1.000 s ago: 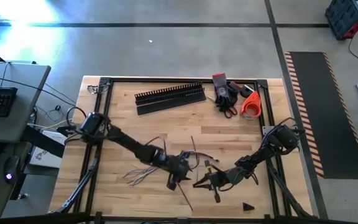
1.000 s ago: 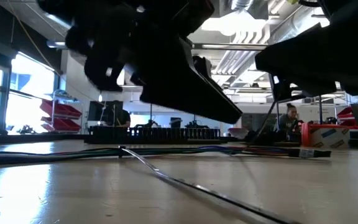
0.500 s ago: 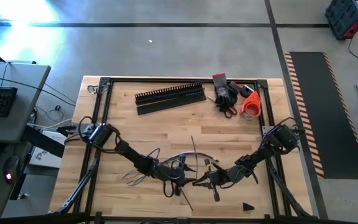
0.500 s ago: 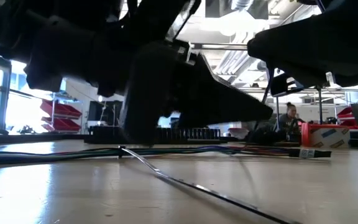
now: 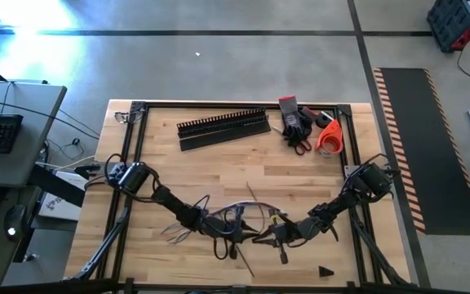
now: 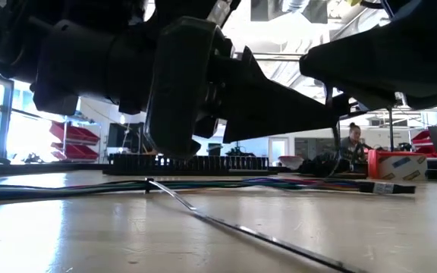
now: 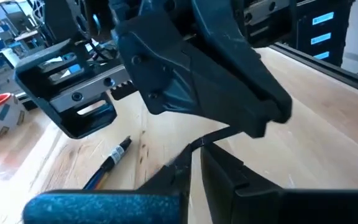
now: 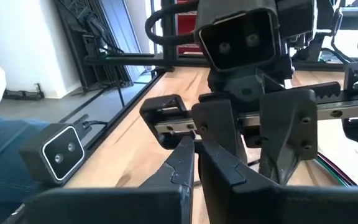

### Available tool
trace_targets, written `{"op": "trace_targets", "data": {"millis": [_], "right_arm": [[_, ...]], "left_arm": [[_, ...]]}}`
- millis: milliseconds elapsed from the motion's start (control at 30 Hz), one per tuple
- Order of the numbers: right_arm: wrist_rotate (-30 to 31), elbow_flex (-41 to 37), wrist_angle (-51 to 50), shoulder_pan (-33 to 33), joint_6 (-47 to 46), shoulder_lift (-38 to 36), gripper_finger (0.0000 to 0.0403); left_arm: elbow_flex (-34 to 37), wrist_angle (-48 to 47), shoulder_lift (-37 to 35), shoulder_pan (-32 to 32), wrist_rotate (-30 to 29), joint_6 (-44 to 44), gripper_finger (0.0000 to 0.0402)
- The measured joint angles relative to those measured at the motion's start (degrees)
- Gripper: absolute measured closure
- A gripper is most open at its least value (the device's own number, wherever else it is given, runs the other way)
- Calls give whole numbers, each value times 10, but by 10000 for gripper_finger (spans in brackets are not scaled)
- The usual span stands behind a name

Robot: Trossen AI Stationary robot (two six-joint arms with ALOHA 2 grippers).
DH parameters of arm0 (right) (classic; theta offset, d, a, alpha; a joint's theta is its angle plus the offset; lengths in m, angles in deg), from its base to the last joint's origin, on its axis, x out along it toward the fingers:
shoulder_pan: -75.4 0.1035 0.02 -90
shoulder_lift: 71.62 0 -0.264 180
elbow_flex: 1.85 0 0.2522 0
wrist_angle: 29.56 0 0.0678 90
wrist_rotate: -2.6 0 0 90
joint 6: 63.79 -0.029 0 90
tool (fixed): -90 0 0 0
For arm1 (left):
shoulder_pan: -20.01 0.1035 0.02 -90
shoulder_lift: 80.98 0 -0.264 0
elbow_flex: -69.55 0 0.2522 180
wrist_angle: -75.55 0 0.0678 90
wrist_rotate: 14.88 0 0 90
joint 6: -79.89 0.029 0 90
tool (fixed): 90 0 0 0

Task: Ziptie cables
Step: Wrap the black zip tie around the colored cable bundle

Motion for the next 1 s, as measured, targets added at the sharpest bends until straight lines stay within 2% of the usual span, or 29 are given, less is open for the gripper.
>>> {"op": "trace_targets", "data": {"millis": [100, 267, 367, 433, 533, 700, 1000], "right_arm": [[15, 0, -4, 0, -6, 0, 401], [90, 0, -10, 5, -18, 0, 369], [92, 0, -16, 11, 0, 0, 358], [103, 0, -16, 18, 5, 0, 367], [154, 0, -16, 32, 23, 0, 394], [225, 0, -9, 56, 44, 0, 398], [231, 6, 5, 56, 23, 0, 401]], "left_arm": [[0, -2, 0, 1, 0, -5, 397], [0, -3, 0, 1, 0, -4, 401], [0, -22, 0, 1, -2, -4, 399], [0, -40, 0, 1, -9, -5, 392], [0, -49, 0, 1, -11, -13, 380], [0, -47, 0, 1, -12, -18, 357], [0, -18, 0, 17, -18, -8, 280]]}}
